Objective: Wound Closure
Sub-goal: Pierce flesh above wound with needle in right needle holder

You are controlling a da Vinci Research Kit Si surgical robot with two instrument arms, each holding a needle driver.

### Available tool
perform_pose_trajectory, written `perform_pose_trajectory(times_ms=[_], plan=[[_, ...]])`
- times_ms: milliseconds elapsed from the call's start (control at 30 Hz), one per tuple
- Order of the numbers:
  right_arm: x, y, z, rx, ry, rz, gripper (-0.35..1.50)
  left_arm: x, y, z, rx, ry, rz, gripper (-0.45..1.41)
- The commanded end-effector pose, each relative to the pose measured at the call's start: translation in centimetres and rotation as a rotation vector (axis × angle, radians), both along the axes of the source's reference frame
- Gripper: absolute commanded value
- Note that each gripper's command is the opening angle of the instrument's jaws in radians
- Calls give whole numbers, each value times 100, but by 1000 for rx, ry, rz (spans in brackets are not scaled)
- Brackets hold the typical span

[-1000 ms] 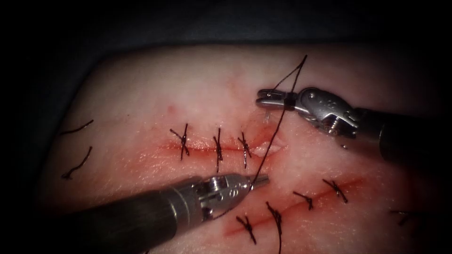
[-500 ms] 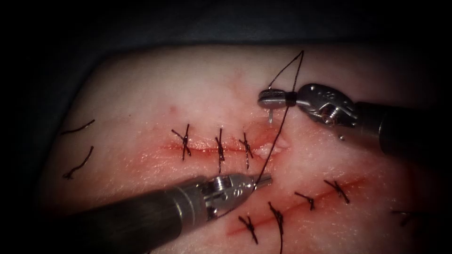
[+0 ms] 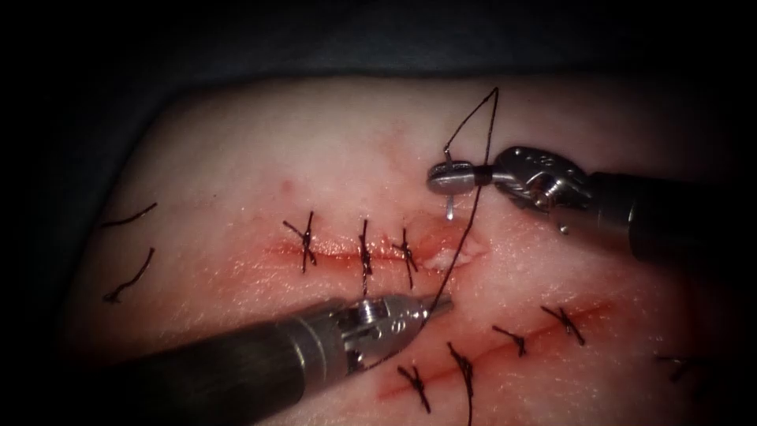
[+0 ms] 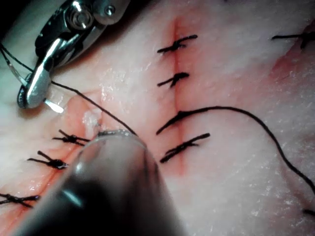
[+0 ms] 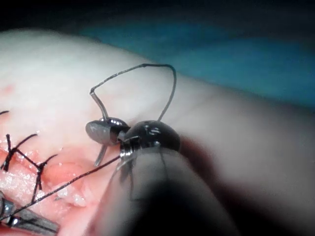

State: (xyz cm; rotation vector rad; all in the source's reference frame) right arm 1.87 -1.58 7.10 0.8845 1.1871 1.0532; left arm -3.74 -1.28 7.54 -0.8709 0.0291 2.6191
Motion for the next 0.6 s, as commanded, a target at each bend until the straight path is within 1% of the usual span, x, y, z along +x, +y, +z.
perform_pose_trajectory(times_ms=[33, 167, 300, 333, 533, 600], plan=[[11, 2, -2, 14, 4, -4, -35, -7, 5, 2, -2, -2, -1, -30], [13, -12, -8, 47, 9, -20, -35, -8, 2, -4, -1, 10, -12, -30], [15, -25, -10, 59, 13, -31, -35, -8, -3, -13, -20, 29, -2, -30], [15, -25, -10, 59, 13, -31, -35, -8, -3, -13, -20, 29, -2, -30], [24, -46, -4, 65, 32, -57, -35, -9, -23, -40, -45, 64, -1, -30], [25, -54, -1, 79, 40, -64, -35, -7, -34, -55, -63, 72, 19, -30]])
